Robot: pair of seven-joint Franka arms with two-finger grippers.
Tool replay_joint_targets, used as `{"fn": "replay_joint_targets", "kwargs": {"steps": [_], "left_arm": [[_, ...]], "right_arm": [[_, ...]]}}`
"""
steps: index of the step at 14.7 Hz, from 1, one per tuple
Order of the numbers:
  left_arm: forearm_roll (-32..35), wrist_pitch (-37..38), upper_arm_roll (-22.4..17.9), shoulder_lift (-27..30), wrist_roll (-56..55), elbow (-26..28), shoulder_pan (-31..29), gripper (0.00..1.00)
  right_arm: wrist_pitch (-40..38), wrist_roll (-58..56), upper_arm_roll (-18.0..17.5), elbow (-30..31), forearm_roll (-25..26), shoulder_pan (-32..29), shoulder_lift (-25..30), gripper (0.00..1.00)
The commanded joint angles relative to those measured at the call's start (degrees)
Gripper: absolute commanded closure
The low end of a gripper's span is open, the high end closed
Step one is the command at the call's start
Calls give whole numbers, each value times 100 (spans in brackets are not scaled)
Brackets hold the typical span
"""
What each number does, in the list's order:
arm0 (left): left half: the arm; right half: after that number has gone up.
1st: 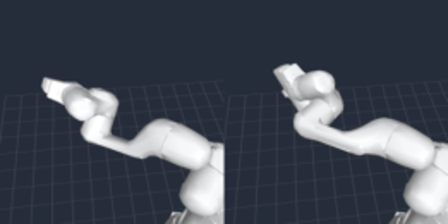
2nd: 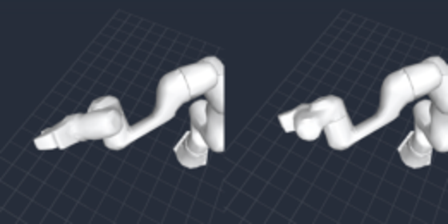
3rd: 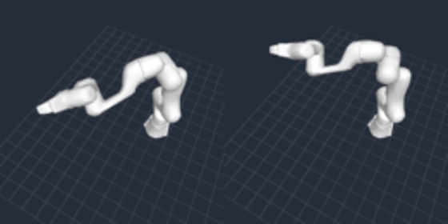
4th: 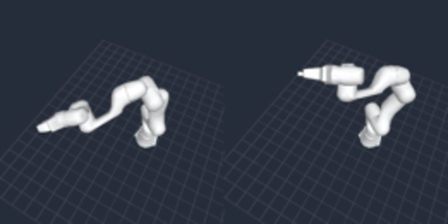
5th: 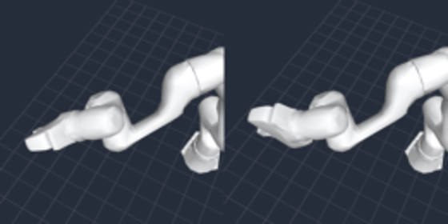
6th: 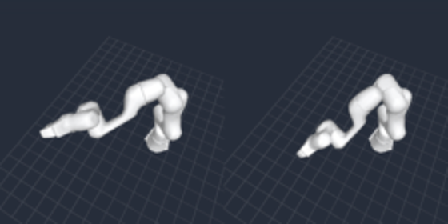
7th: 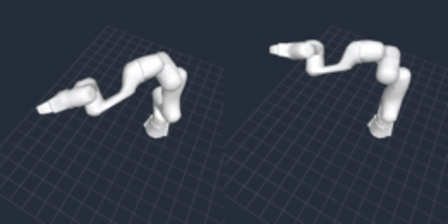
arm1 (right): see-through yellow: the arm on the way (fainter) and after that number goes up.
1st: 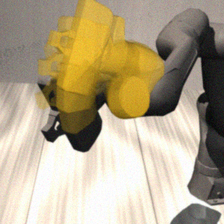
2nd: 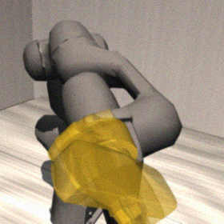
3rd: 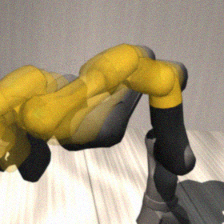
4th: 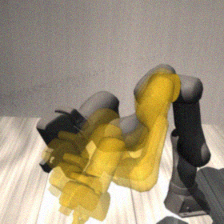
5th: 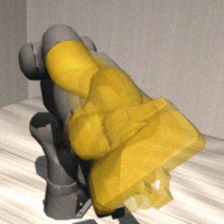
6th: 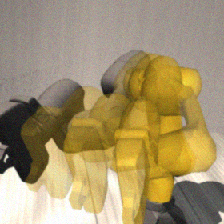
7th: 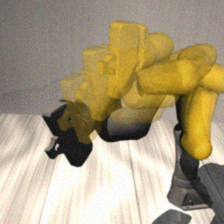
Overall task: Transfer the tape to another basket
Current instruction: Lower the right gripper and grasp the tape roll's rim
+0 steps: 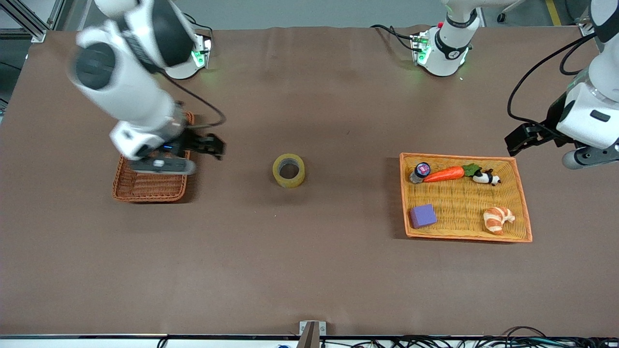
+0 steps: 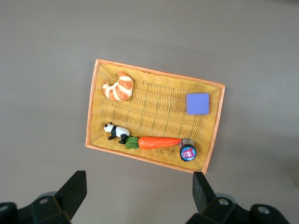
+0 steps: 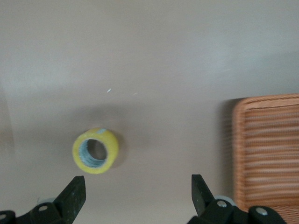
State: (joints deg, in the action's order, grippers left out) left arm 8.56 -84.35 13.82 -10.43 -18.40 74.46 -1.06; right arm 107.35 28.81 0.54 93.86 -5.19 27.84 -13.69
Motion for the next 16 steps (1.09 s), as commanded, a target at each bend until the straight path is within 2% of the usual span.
{"fn": "replay_joint_targets", "kwargs": {"steps": [1,4,8,13,16], "left_arm": [[-48,67,-20,234,467,183,18,0],[-30,33,-151,480,618,498,166,0],[-178,15,-766,840,723,955,448,0],[-328,32,-802,859,742,939,440,0],[-311,41,-802,858,741,939,439,0]], "right_arm": [[329,160,86,-8,62,483,-589,0],[1100,161,86,438,62,774,-951,0],[2463,221,104,1169,62,1144,-1328,0],[2940,477,174,1205,194,1496,-1786,0],[3545,538,200,1555,203,1601,-1874,0]]}}
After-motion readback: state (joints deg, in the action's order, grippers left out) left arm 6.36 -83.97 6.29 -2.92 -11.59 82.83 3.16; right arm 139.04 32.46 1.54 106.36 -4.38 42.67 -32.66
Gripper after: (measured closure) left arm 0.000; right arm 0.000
